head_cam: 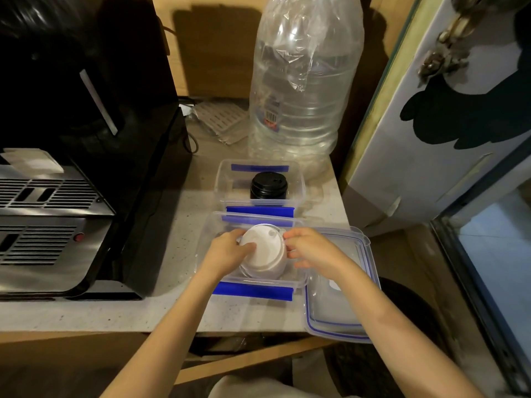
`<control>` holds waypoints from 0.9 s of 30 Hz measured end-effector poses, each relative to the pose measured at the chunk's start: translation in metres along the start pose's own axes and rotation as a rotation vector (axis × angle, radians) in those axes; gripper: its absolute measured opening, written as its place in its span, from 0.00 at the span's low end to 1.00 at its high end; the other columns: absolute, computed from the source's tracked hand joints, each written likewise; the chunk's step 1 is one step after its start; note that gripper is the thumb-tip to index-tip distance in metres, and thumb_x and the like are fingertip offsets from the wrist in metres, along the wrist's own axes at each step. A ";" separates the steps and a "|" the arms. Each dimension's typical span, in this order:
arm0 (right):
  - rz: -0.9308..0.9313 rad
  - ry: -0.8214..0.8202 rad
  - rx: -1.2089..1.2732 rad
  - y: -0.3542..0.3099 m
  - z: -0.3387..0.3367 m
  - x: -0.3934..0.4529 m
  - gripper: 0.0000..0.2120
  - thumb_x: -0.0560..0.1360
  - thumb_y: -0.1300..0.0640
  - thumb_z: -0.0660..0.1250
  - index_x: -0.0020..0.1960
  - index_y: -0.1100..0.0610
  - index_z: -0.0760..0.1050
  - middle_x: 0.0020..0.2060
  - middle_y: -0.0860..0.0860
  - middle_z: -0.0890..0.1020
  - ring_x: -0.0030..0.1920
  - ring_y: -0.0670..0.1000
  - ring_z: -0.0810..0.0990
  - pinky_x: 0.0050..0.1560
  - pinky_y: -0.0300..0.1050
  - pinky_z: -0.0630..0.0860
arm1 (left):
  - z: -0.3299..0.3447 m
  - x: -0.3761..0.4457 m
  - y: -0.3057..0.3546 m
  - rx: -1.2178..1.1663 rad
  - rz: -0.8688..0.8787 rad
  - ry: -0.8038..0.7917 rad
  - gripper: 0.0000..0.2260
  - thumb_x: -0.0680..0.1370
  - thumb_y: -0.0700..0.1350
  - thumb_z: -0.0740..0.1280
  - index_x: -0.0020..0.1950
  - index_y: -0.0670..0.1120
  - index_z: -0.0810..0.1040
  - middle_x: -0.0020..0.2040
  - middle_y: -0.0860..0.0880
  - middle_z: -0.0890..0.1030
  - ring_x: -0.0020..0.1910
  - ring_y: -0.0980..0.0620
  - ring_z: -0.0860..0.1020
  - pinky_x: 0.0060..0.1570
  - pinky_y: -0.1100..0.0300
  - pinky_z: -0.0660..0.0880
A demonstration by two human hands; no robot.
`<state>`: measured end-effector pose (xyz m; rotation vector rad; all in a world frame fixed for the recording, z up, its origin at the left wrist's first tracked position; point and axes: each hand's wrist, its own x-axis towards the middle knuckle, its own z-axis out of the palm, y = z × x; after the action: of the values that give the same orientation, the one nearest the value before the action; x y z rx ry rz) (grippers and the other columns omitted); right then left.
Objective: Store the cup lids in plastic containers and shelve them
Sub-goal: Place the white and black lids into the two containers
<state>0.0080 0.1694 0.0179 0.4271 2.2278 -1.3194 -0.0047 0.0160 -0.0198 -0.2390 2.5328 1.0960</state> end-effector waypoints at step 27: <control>-0.135 0.038 -0.200 0.002 0.023 0.010 0.17 0.79 0.60 0.56 0.67 0.57 0.67 0.63 0.56 0.74 0.61 0.54 0.72 0.58 0.46 0.72 | -0.004 0.010 -0.003 0.055 -0.076 0.034 0.15 0.77 0.48 0.64 0.60 0.41 0.76 0.57 0.43 0.80 0.45 0.52 0.74 0.48 0.61 0.73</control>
<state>0.0068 0.1499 0.0015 0.2342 2.4282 -1.1461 -0.0139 0.0113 -0.0235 -0.3385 2.5571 1.0001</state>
